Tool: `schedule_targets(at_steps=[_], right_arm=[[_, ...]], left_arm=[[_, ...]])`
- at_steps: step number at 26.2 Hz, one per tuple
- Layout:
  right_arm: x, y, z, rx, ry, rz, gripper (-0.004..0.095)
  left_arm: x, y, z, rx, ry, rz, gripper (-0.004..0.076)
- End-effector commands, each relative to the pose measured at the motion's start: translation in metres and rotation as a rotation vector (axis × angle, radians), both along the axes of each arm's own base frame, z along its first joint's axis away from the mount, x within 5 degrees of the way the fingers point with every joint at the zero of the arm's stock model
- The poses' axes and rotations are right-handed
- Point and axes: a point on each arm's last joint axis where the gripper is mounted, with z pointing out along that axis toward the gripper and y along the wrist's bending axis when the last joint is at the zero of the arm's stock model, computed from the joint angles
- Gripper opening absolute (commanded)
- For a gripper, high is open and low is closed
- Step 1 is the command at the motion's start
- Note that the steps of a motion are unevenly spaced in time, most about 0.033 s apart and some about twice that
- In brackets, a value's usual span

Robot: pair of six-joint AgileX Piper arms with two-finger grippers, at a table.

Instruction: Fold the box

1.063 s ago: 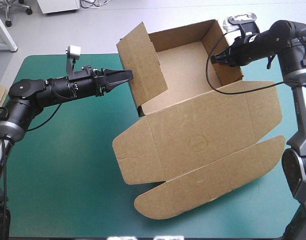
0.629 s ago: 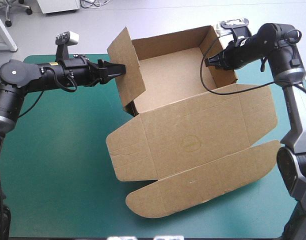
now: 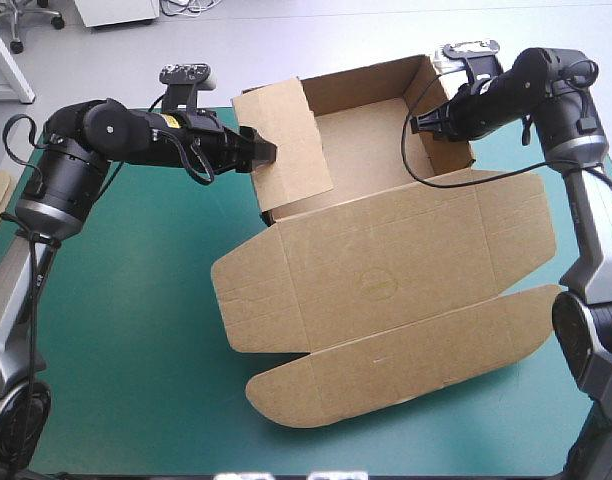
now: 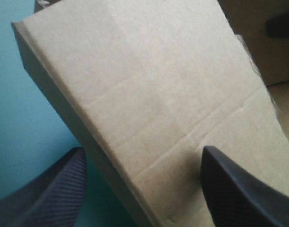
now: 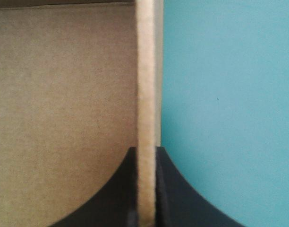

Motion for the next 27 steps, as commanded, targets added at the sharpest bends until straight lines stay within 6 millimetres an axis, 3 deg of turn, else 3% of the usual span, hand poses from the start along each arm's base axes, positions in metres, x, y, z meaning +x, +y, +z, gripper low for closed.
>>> schedule_targets(at_steps=[1,8,17,23,27], right_arm=[[-0.018,0.005,0.033,0.117,-0.079,-0.014,-0.0016],[-0.02,0.014,0.037,0.237,-0.061,0.021,-0.0014],[-0.021,0.015,0.036,0.243,-0.043,0.018,-0.0014],[-0.023,0.021,0.036,0.271,-0.02,0.0,-0.0012],[-0.025,0.031,0.031,0.208,0.003,-0.003,0.0004]], left_arm=[[-0.01,-0.004,0.017,0.039,-0.044,0.051,0.0493],[0.007,-0.036,-0.003,0.083,0.033,0.028,0.0477],[0.01,-0.028,0.002,0.171,0.031,0.099,0.0398],[0.012,-0.03,-0.006,0.376,-0.014,0.168,0.0234],[0.012,-0.035,-0.002,0.423,-0.094,0.181,0.01]])
